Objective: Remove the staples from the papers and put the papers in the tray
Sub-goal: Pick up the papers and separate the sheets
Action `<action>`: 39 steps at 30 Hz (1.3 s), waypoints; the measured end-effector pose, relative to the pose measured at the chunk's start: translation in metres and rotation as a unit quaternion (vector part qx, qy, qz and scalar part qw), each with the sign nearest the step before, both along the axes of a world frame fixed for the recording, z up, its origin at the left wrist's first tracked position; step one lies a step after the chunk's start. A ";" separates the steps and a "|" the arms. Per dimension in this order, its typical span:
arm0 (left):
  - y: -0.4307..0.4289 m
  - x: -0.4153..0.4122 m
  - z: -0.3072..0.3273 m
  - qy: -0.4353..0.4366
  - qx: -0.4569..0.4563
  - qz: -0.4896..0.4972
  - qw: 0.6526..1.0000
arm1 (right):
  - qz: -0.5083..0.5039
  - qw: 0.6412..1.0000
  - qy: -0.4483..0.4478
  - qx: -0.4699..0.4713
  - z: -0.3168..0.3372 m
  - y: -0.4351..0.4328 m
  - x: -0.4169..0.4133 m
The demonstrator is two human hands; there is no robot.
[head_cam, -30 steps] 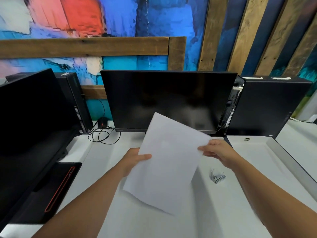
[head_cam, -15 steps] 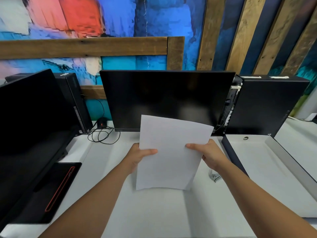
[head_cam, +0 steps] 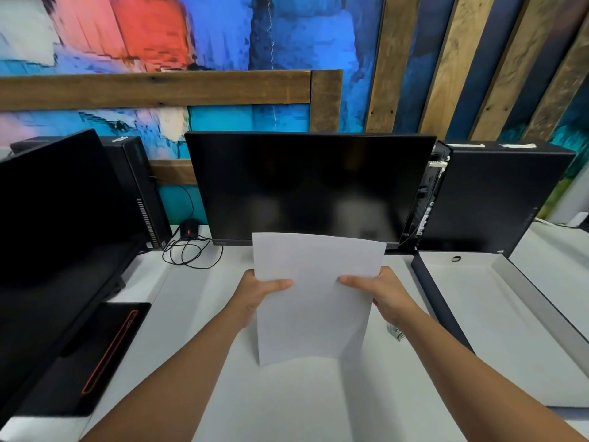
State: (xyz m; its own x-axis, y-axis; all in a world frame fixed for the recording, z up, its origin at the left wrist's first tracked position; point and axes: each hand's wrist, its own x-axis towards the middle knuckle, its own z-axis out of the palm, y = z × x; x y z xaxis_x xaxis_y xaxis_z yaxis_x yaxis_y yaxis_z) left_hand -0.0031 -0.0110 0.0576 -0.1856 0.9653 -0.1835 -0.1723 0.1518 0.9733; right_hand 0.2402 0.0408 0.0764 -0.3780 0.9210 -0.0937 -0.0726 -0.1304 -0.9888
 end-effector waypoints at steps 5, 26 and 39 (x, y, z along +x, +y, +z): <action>0.004 -0.002 0.006 -0.009 0.011 0.005 1.000 | -0.019 1.000 0.012 0.006 0.004 0.004 -0.002; 0.026 -0.015 0.029 0.042 0.006 0.013 0.999 | 0.035 0.986 -0.163 0.015 0.012 0.030 0.002; 0.043 -0.012 0.055 0.288 -0.060 -0.199 0.935 | 0.142 0.931 -0.336 0.032 0.021 0.039 -0.019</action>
State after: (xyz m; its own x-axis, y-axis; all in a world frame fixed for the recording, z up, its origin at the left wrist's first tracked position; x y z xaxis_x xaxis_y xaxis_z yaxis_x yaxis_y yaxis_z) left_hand -0.0153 0.0316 0.1129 0.0827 0.9578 -0.2752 0.4689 0.2063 0.8588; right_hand 0.2208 0.0793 0.0976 -0.4834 0.8046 -0.3448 0.5930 0.0112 -0.8051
